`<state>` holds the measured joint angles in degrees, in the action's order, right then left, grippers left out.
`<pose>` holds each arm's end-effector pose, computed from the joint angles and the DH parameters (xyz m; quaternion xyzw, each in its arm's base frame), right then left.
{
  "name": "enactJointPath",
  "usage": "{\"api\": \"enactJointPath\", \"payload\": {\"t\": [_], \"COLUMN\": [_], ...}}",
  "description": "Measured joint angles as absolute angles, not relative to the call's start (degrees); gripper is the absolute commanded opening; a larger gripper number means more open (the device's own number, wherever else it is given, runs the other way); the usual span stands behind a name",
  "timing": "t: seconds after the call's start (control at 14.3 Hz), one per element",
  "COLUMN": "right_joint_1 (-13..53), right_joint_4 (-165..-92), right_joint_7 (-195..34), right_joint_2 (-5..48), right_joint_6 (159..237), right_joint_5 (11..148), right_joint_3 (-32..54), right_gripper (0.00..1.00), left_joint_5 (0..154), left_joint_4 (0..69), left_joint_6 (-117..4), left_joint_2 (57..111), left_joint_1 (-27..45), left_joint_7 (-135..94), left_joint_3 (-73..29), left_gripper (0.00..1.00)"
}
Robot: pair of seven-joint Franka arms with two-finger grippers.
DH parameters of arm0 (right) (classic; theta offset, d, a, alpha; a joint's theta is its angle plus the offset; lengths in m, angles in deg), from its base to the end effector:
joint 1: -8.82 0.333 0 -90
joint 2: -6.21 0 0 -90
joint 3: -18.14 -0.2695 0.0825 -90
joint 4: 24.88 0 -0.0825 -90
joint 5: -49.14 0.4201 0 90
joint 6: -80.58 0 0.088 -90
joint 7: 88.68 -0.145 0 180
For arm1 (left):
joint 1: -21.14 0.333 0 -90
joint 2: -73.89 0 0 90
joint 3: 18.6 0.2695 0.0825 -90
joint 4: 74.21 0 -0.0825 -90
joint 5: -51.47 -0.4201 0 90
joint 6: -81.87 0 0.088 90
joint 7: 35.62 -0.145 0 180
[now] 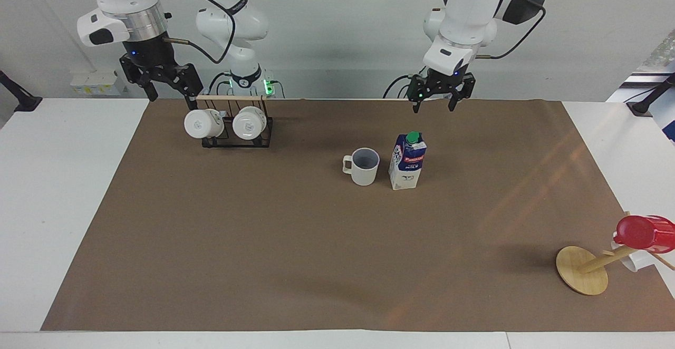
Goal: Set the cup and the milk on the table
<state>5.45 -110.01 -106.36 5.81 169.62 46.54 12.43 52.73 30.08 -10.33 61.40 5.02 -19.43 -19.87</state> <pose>0.5898 0.0176 0.5860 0.9899 -0.1345 0.0410 0.0161 0.5082 -0.1632 0.5388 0.9999 -0.0098 0.0008 0.0092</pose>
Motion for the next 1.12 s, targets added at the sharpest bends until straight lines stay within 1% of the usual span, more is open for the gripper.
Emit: {"api": "enactJointPath", "payload": {"t": [0.21, 0.35, 0.56, 1.12], "right_joint_1": [5.45, 5.45, 5.45, 5.45], "right_joint_4": [-110.01, -110.01, -110.01, -110.01], "right_joint_7": [-106.36, -106.36, -106.36, -106.36], "right_joint_2": [5.81, 5.81, 5.81, 5.81], "right_joint_6": [169.62, 169.62, 169.62, 169.62], "right_joint_5": [46.54, 46.54, 46.54, 46.54], "right_joint_3": [12.43, 12.43, 12.43, 12.43], "right_gripper": [1.00, 1.00, 1.00, 1.00], "left_joint_5": [52.73, 52.73, 52.73, 52.73], "left_joint_4": [29.32, 28.27, 26.34, 26.20], "left_joint_6": [-8.00, -6.72, -4.40, -3.83], "left_joint_2": [61.15, 61.16, 61.15, 61.18], "left_joint_1": [9.19, 10.49, 11.96, 13.30], "left_joint_7": [-25.15, -27.55, -30.75, -33.59], "left_joint_3": [-19.45, -18.83, -18.35, -18.25], "left_gripper": [1.00, 1.00, 1.00, 1.00]}}
